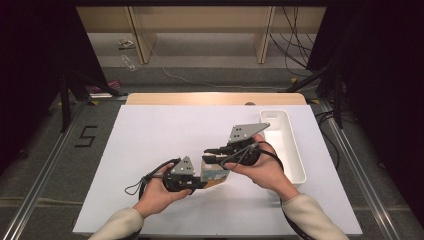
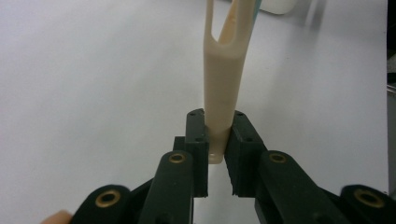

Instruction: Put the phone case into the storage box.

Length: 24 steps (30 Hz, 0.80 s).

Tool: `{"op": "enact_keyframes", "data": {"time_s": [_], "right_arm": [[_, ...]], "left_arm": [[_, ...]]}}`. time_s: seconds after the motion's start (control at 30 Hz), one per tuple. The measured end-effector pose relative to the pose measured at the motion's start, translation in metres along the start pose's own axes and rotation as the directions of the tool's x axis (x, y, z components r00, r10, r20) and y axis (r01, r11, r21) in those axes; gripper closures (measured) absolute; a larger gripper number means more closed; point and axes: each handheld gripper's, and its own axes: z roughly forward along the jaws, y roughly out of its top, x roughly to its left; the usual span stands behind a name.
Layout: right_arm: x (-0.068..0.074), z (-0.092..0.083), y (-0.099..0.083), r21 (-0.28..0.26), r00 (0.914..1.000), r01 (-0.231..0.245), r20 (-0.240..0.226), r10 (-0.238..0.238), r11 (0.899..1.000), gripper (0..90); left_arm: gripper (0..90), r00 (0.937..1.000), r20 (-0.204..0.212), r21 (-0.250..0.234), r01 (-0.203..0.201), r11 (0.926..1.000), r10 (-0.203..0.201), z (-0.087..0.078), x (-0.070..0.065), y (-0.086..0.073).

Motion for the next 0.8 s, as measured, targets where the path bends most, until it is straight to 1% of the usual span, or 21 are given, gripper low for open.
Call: {"op": "enact_keyframes", "data": {"time_s": [0.03,0.1,0.13,0.2,0.3,0.37,0.43,0.53,0.6,0.63,0.7,0.8], "right_arm": [[0.0,0.0,0.0,0.004,1.0,0.008,0.001,-0.008,1.0,73.9],[0.0,-0.001,0.001,0.014,0.9997,0.026,0.001,-0.026,1.0,67.3],[0.0,-0.001,0.001,0.02,0.9994,0.034,0.006,-0.035,0.999,62.5],[0.0,-0.002,0.001,0.011,0.9983,0.047,0.032,-0.048,0.999,52.2],[-0.001,-0.005,0.001,-0.03,0.9965,0.044,0.072,-0.042,0.999,35.9],[-0.002,-0.007,0.002,-0.071,0.9951,0.034,0.095,-0.027,0.997,28.6],[-0.004,-0.009,0.001,-0.106,0.9947,0.028,0.101,-0.017,0.994,22.6],[-0.007,-0.011,0.0,-0.166,0.9909,0.021,0.135,0.001,0.986,16.5],[-0.008,-0.012,-0.001,-0.196,0.986,0.017,0.166,0.016,0.98,16.0],[-0.009,-0.013,-0.002,-0.204,0.9838,0.013,0.178,0.024,0.979,15.9],[-0.011,-0.014,-0.004,-0.232,0.9766,0.001,0.21,0.049,0.973,15.7],[-0.014,-0.014,-0.007,-0.259,0.9679,-0.019,0.237,0.083,0.966,15.2]], "left_arm": [[80.0,1.0,0.001,0.001,-0.001,1.0,0.001,0.0,0.0,0.0],[80.1,1.0,0.002,0.0,0.0,1.0,0.0,0.0,0.0,0.0],[80.0,1.0,0.0,-0.003,0.0,1.0,0.0,0.0,-0.001,0.0],[80.0,1.0,0.0,-0.006,0.003,1.0,-0.003,0.0,-0.001,0.0],[80.1,0.9998,-0.011,-0.014,0.016,0.9998,-0.016,-0.002,0.0,0.001],[80.0,0.9994,-0.021,-0.019,0.028,0.9994,-0.029,-0.003,0.001,0.001],[80.0,0.9983,-0.028,-0.025,0.05,0.9984,-0.051,-0.004,0.002,0.0],[79.9,0.9943,-0.044,-0.031,0.096,0.9949,-0.097,-0.006,0.004,0.0],[79.9,0.9914,-0.055,-0.037,0.117,0.9925,-0.119,-0.007,0.005,0.0],[79.9,0.989,-0.067,-0.04,0.129,0.9908,-0.132,-0.008,0.005,0.0],[79.9,0.9841,-0.083,-0.052,0.153,0.9868,-0.157,-0.009,0.006,0.0],[79.8,0.9755,-0.108,-0.068,0.185,0.9804,-0.192,-0.011,0.008,0.0]]}}
